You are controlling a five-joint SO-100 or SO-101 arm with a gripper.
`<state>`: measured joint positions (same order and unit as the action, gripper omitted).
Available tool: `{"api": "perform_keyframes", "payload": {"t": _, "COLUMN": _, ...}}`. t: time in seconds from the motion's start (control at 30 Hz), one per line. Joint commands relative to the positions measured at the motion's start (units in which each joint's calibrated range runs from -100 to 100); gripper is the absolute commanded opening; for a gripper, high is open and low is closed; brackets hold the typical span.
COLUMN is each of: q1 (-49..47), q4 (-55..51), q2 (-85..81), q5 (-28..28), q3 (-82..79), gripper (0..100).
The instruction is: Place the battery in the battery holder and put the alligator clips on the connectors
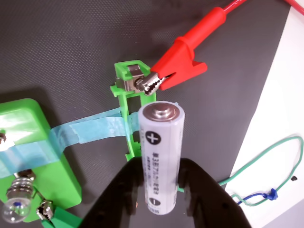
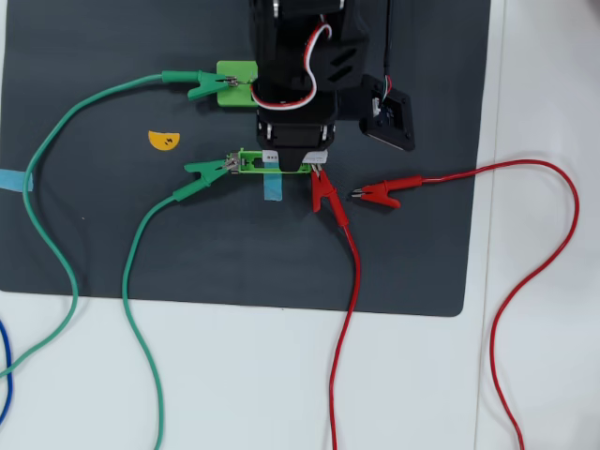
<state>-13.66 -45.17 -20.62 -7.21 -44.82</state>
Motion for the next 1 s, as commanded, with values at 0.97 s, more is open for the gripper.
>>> {"api": "perform_keyframes", "payload": {"t": 0.97, "q1": 4.5, "q4": 5.2, "q2": 8.4, "q5": 0.3, "q3": 1.1, "gripper": 1}}
